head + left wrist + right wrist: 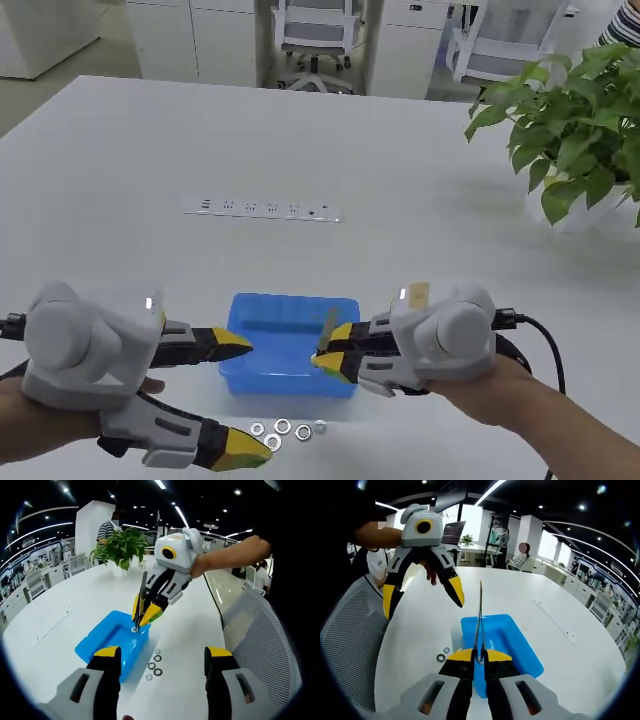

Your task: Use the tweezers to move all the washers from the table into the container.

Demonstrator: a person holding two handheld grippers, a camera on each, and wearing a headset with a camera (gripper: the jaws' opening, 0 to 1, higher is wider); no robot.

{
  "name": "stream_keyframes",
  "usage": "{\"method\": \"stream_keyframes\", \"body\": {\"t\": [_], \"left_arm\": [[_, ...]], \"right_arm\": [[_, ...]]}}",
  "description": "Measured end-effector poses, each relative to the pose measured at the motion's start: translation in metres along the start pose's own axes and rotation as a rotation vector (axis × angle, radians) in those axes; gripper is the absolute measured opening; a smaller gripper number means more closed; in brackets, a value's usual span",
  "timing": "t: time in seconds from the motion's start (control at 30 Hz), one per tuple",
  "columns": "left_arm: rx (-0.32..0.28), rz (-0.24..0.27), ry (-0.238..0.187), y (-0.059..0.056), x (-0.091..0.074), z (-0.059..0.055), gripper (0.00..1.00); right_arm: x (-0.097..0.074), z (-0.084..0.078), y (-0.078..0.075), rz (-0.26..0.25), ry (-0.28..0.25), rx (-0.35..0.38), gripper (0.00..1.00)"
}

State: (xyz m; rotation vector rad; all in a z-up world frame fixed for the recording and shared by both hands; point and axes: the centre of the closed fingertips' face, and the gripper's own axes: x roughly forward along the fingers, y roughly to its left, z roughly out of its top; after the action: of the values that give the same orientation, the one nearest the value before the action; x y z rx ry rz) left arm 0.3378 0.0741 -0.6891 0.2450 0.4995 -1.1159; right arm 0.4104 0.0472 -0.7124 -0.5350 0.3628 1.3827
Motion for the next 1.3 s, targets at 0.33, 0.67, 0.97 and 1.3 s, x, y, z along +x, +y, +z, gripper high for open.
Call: {"method": "stream_keyframes", "body": {"t": [0.33,0.67,0.97,1.3], "left_arm": [[-0.016,0.035,-0.014,-0.001,-0.004,-0.001,0.85],[-0.035,0.078,-0.022,0.006,-0.009,-0.002,0.96],[-0.058,0.088,-0.022,0.012,-0.011,-0.005,0.99],[-0.042,0.090,-0.027,0.027,-0.009,-0.002,0.92]], "right_arm": [[0.011,-0.007,-0.015,0.017,0.018,-0.024,0.08],[0.024,-0.017,-0.026,0.046,0.029,-0.025,0.08],[0.037,-0.028,-0.028,0.072,0.043,-0.017,0.08],[0.049,-0.036,-0.027,0.106,0.055,-0.020,0.08]]}}
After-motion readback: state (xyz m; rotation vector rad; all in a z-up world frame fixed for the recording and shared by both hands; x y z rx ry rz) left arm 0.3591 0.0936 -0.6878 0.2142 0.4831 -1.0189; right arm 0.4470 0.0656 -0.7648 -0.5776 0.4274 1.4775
